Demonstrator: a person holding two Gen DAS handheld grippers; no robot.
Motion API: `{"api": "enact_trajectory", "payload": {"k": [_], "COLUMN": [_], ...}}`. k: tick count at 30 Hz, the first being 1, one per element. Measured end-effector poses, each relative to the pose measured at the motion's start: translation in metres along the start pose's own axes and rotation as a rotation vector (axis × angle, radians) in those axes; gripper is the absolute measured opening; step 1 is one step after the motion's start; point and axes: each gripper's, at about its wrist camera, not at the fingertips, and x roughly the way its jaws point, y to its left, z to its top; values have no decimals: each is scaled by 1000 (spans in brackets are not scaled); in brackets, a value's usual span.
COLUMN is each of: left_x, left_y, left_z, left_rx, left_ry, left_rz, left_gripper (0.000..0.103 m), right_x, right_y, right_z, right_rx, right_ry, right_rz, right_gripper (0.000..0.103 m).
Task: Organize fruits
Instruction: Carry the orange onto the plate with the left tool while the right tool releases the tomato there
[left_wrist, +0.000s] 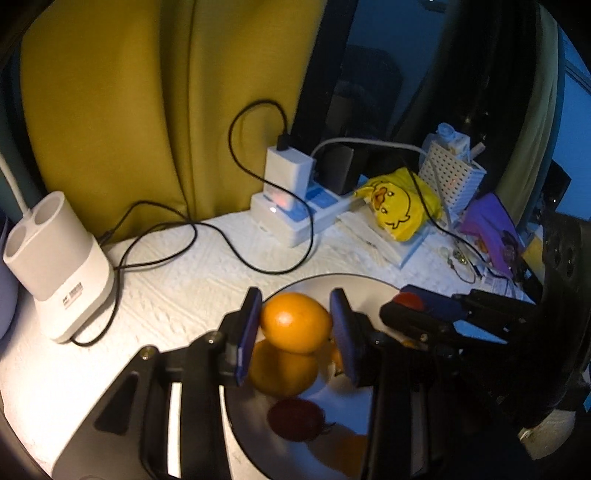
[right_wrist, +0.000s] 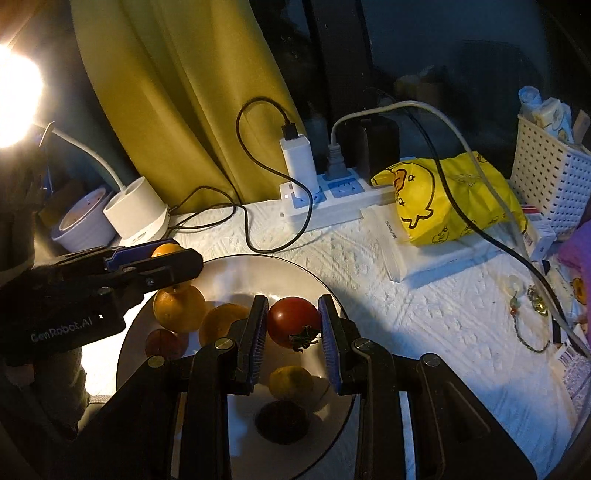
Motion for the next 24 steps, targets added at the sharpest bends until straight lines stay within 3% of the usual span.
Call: {"api": "enact_trajectory", "payload": {"k": [3, 4, 5, 24], "left_x": [-2, -3, -4, -79], "left_y": [1, 1, 0, -11], "left_z": [0, 1, 1, -19], "left_rx": [-6, -8, -9, -27], "left_ry": [-6, -7, -10, -83], "left_rz": [2, 2, 2, -1], "left_gripper": [44, 44, 44, 45], "right_x": [0, -1, -2, -61], "right_y": [2, 1, 1, 26], "right_z": [0, 0, 1, -7], "right_rx": [-2, 0, 4, 4], "right_ry": [-8, -11, -15, -86], "right_rz": [-14, -18, -21, -22], "right_gripper": [33, 41, 43, 43]}}
